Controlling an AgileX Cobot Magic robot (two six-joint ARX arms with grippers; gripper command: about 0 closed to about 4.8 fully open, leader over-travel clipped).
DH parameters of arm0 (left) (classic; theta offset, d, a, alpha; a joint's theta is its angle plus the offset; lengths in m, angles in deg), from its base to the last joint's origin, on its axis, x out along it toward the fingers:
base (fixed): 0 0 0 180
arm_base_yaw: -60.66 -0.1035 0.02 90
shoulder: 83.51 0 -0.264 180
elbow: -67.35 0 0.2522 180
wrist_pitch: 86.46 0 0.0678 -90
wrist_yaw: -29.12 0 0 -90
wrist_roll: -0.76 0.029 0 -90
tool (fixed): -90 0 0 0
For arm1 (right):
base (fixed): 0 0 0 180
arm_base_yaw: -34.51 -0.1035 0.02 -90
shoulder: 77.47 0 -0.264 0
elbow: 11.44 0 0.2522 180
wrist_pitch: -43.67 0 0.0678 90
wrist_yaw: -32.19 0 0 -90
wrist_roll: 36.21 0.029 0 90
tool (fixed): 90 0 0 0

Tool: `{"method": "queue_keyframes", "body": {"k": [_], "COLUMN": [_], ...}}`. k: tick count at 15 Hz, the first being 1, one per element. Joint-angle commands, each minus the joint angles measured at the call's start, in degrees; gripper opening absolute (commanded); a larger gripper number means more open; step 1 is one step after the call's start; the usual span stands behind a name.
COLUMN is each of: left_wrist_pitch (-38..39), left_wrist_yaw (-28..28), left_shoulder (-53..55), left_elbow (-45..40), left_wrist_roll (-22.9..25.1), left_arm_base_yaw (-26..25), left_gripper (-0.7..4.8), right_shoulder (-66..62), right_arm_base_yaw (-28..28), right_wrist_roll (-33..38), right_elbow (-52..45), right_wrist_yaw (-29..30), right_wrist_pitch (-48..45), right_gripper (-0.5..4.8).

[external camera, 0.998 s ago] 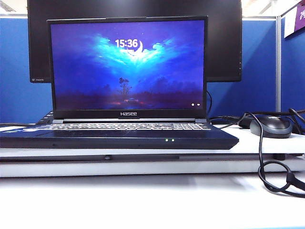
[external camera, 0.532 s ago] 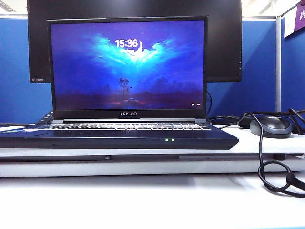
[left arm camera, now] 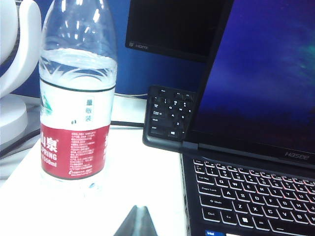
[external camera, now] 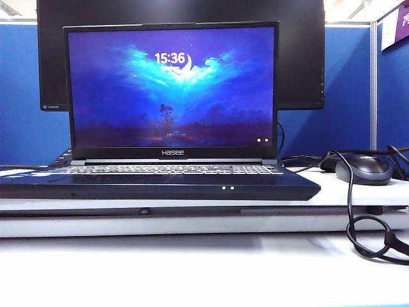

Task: Open the lid of the black laptop.

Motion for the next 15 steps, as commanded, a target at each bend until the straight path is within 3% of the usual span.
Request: {"method": "queue_keyframes", "body": {"k": [1, 15], "left_wrist_pitch": [-0.74, -0.74], "left_wrist_yaw": [0.07, 0.07], "left_shoulder": [-0.13, -0.13], "left_elbow": [0.02, 0.02], "left_wrist_roll": [0.26, 0.26], "left_arm_base_yaw": [0.00, 0.02], "left_gripper": [-0.03, -0.03], "right_shoulder": [0.09, 0.09], "right_arm_base_yaw": [-0.15, -0.13], "right_wrist_roll": [0.00, -0.04], "right_elbow": [-0.42, -0.42], "right_wrist_yaw": [0.00, -0.04], "right_wrist_pitch": [-1.07, -0.35], "right_gripper": [-0.01, -0.01]}}
